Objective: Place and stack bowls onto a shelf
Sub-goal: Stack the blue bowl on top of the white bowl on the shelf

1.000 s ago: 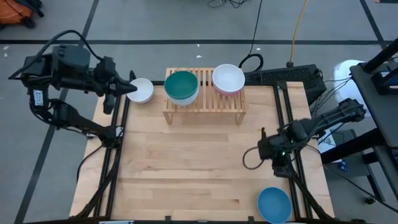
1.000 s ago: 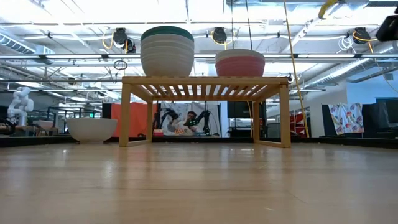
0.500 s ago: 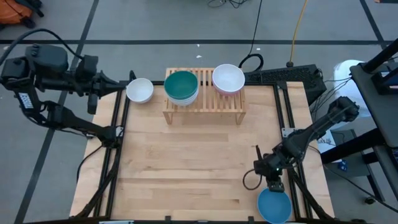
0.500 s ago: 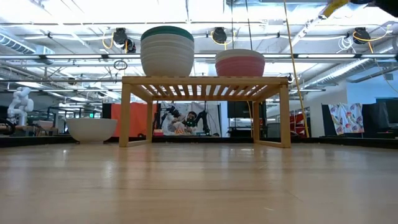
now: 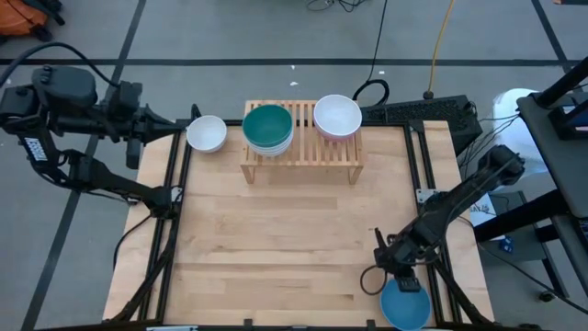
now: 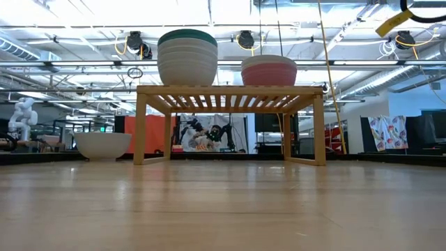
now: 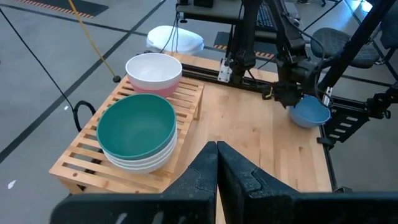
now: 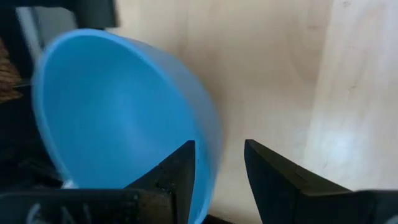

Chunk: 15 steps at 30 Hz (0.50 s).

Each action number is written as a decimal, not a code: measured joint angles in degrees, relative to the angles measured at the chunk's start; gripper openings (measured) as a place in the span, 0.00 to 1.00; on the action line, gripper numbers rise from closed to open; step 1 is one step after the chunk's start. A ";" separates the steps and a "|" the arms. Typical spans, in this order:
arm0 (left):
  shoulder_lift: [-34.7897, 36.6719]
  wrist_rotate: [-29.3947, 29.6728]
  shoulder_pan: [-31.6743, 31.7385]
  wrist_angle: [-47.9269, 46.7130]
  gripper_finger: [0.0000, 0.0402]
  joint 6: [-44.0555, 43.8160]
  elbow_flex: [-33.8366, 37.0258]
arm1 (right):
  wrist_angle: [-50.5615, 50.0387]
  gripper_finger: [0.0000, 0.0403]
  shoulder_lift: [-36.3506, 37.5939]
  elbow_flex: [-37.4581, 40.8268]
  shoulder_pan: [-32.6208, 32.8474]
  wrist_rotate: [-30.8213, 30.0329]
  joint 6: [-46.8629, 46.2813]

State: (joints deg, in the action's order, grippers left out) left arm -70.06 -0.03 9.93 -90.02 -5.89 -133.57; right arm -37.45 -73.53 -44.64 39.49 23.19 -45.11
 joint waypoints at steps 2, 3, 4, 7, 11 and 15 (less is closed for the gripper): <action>-0.02 -0.02 -0.02 0.00 0.01 -0.24 -0.01 | -0.08 0.33 -1.00 0.11 0.29 -1.13 0.76; -0.03 -0.02 -0.01 0.00 0.01 -0.32 -0.01 | 0.03 0.33 -1.44 0.11 0.40 -1.85 0.96; -0.03 -0.03 -0.02 0.00 0.01 -0.33 -0.01 | 0.12 0.33 -1.91 0.11 0.48 -2.44 0.94; 0.00 -0.04 -0.01 0.00 0.01 -0.35 -0.01 | 1.38 0.33 -3.51 0.11 0.50 -2.46 0.84; -0.03 -0.04 0.00 0.00 0.01 -0.39 -0.01 | 5.05 0.33 -5.93 0.11 0.50 -2.43 1.22; -0.03 -0.04 0.00 0.00 0.01 -0.37 -0.01 | 9.61 0.33 -8.76 0.11 0.50 -3.82 1.82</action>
State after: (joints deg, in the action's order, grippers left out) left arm -70.08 -0.08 9.92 -90.02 -6.26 -133.58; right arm -27.84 -82.29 -44.53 39.99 19.37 -43.29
